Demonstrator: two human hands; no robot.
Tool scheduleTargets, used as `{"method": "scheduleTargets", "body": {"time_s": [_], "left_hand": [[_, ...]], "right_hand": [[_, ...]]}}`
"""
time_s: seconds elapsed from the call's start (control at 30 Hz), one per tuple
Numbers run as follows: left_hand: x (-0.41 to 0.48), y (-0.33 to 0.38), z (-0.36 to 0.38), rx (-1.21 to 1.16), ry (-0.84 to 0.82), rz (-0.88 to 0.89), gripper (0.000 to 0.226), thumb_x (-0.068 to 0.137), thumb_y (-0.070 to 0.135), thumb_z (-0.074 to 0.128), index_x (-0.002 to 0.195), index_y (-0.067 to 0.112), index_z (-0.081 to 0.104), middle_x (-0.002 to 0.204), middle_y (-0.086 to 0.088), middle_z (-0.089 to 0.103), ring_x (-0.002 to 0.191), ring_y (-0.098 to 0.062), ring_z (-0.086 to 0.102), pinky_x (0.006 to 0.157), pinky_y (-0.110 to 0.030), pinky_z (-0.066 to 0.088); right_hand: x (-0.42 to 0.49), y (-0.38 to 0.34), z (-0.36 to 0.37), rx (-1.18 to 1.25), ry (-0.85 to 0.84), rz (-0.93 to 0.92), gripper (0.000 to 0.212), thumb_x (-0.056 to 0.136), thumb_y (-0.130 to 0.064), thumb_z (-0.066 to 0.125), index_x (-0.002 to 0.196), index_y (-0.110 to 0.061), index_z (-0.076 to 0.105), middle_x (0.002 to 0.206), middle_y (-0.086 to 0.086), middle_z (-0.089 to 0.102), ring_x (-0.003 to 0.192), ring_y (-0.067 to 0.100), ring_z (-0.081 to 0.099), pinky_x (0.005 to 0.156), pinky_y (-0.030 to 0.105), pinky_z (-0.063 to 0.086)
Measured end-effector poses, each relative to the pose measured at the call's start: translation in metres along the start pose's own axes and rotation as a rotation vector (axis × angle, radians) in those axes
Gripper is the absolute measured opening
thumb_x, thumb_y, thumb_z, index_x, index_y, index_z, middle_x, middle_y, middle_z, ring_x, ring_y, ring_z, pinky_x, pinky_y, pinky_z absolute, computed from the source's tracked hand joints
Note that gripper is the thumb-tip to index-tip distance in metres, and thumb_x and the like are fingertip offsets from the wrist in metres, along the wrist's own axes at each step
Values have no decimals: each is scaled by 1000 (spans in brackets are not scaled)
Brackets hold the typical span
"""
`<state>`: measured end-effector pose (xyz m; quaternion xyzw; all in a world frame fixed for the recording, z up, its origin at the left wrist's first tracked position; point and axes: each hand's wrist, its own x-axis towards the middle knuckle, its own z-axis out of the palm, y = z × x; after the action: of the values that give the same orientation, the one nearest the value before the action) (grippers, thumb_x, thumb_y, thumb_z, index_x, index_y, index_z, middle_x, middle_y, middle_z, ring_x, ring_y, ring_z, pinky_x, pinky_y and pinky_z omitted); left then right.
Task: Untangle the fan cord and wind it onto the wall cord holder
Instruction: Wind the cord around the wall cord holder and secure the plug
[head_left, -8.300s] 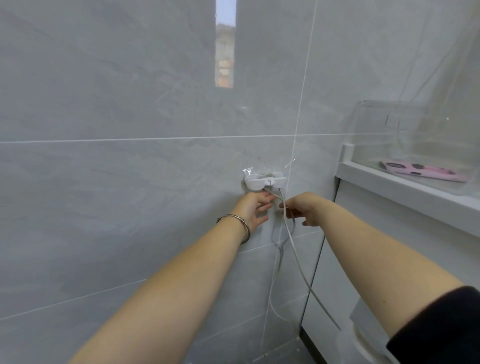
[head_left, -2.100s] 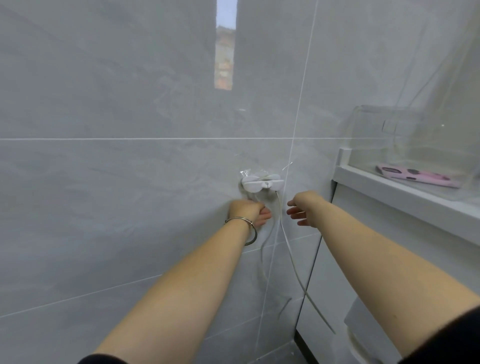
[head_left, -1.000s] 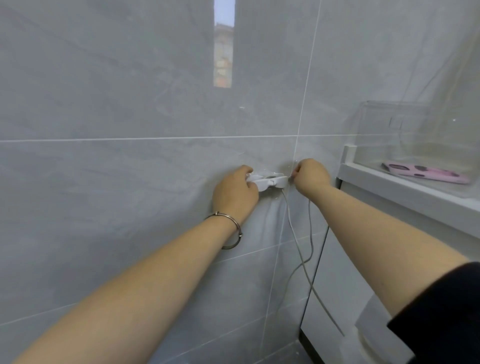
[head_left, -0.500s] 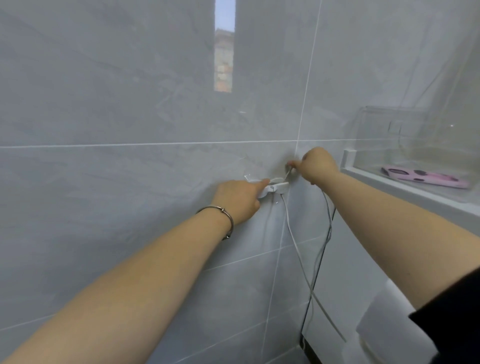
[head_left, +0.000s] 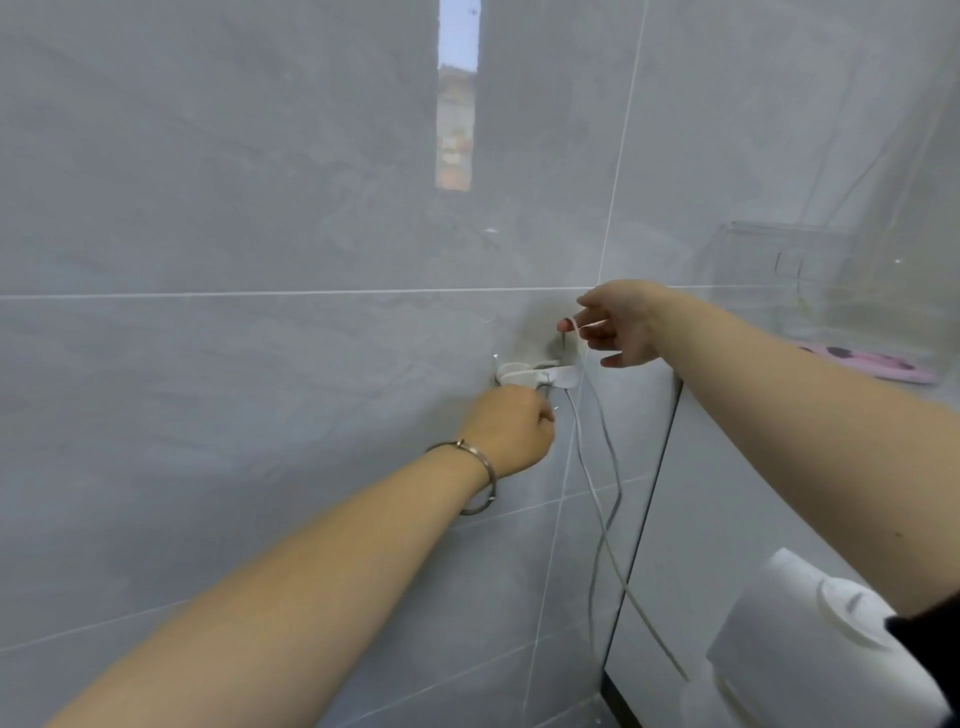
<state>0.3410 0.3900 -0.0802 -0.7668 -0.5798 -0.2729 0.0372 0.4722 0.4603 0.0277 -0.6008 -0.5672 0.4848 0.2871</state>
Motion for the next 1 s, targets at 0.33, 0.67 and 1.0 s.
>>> {"method": "scheduleTargets", "body": {"time_s": [0.33,0.67,1.0], "left_hand": [[6,29,-11,-1140,-115,-522,22,94,20,48,76,13,57,63,-1,62,48,-3,61,53,-15,48],[-1,-5,-39,-1043,222,-601,31,94,15,48,65,13,56,31,7,53,30,-2,53,36,-11,42],[-17,-52,-53,-329,282,-492,22,85,8,51,95,11,71,74,-8,72,69,-25,69,67,-29,56]], "right_hand": [[-11,8,3,42,-60,-49,48,98,-37,33,79,-7,66,70,2,50,68,15,47,89,36,36],[-28,50,29,-463,-584,-100,31,93,1,39,116,-16,51,97,5,69,99,17,64,94,31,37],[-25,46,14,-1122,377,-437,9,83,-6,52,84,-6,61,76,11,51,75,30,55,64,26,42]]}}
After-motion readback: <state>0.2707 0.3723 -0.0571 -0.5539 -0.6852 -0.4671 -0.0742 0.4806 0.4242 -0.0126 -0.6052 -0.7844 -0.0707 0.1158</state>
